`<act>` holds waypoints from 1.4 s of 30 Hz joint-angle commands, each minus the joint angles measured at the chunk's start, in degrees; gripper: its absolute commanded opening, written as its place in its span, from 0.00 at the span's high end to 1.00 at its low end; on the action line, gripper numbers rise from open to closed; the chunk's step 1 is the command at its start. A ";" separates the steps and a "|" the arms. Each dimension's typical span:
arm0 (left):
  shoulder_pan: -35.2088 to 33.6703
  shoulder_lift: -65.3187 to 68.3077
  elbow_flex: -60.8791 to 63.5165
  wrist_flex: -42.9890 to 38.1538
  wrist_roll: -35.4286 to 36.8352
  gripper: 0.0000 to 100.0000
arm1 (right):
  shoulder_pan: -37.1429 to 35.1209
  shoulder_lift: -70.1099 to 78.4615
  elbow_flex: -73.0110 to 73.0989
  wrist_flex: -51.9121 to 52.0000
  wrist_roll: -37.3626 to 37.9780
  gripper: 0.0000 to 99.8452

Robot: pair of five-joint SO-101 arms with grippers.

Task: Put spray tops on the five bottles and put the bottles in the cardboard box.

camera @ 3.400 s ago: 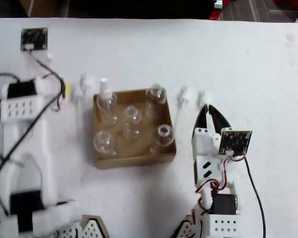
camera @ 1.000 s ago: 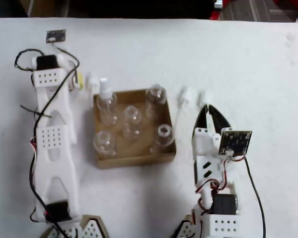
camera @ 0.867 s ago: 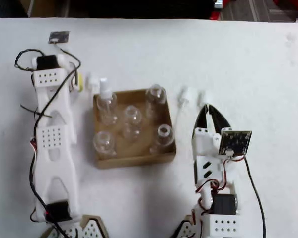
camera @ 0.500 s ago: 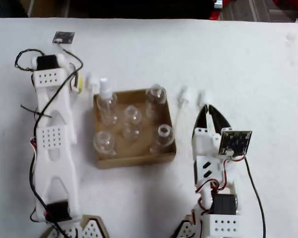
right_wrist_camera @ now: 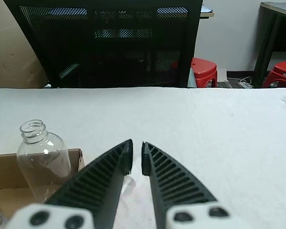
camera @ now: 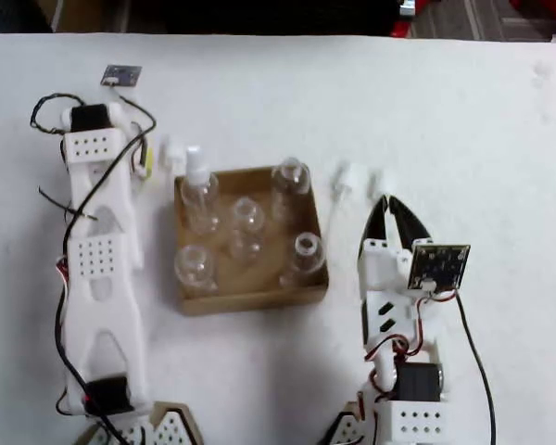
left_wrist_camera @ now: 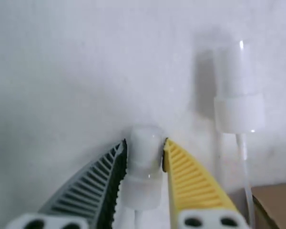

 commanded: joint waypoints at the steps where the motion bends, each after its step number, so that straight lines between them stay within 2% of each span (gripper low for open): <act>1: -0.31 -0.92 -0.44 -0.88 -0.88 0.88 | -0.31 -0.40 0.53 0.31 -0.09 0.98; 15: -0.31 -0.92 0.00 1.23 -0.88 0.88 | -0.31 -0.40 0.53 0.22 -0.09 0.98; 19: -0.31 -0.84 -0.26 1.32 -0.88 0.99 | -0.31 -0.40 0.53 0.22 -0.09 0.98; 21: -0.31 -0.92 -0.62 2.29 -0.88 0.97 | -0.31 -0.40 0.53 0.22 -0.09 0.98; 28: -0.22 -10.33 -2.46 2.81 -0.53 0.98 | -0.04 -0.40 0.53 0.04 -0.09 0.98; 33: 1.80 -23.78 9.58 2.81 -0.44 0.98 | -0.04 -0.40 0.53 0.04 -0.09 0.98; 42: 9.36 -62.46 48.18 2.46 -0.35 0.98 | -0.04 -0.40 0.53 0.04 -0.09 0.98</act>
